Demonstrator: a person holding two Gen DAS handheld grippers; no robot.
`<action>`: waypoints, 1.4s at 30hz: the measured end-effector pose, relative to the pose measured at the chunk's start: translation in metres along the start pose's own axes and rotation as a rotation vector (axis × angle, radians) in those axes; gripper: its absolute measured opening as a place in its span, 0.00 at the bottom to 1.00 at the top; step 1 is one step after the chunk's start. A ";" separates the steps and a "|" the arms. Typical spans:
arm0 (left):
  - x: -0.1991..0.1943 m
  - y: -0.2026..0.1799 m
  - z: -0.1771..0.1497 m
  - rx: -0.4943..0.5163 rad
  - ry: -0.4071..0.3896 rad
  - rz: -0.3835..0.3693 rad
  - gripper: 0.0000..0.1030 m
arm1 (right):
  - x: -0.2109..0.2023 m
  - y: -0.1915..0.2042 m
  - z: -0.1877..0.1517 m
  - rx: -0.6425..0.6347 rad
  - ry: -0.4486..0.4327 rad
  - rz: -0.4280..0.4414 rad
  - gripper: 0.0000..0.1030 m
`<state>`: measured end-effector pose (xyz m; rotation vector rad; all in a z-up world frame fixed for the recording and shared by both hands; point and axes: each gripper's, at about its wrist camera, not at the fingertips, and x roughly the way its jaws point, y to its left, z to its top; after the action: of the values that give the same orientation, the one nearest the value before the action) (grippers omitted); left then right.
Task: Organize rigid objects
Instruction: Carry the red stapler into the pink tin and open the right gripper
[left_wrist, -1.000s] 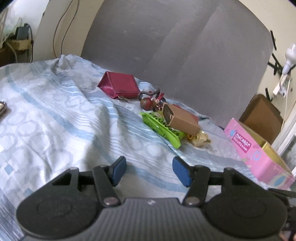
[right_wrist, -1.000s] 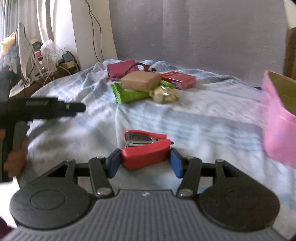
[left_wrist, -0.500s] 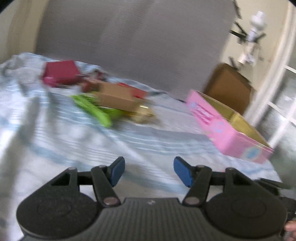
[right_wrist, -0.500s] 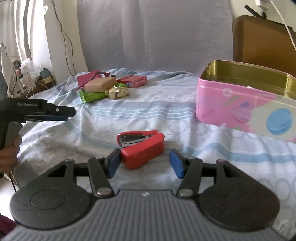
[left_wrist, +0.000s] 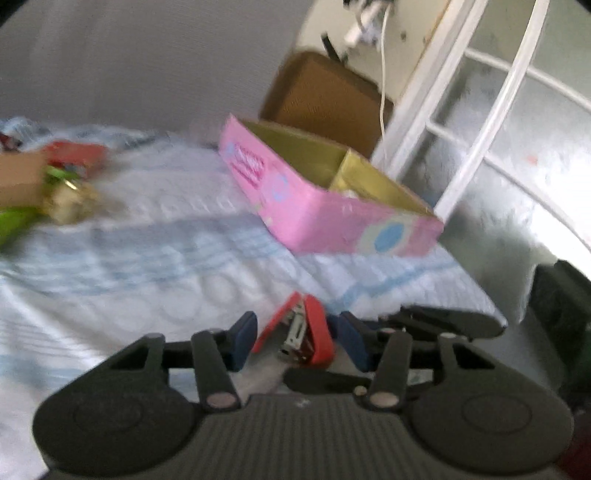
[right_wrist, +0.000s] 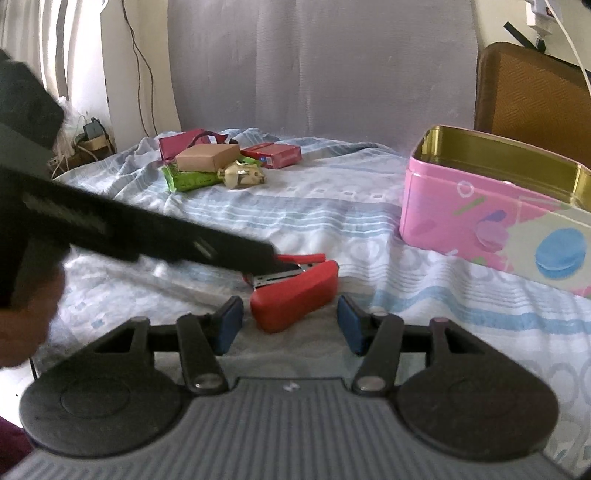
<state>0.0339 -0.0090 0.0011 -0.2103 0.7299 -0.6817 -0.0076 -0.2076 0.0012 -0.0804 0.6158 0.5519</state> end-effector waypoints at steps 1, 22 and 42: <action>0.008 0.001 0.000 -0.014 0.027 -0.015 0.46 | 0.001 0.000 0.001 -0.005 0.000 -0.003 0.46; 0.063 -0.044 0.122 0.038 -0.149 -0.066 0.46 | -0.020 -0.071 0.069 0.007 -0.303 -0.232 0.44; 0.107 -0.025 0.130 0.012 -0.135 0.001 0.49 | 0.016 -0.125 0.059 0.147 -0.248 -0.302 0.45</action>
<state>0.1674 -0.1034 0.0491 -0.2426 0.5961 -0.6643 0.0985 -0.2933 0.0292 0.0339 0.3910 0.2182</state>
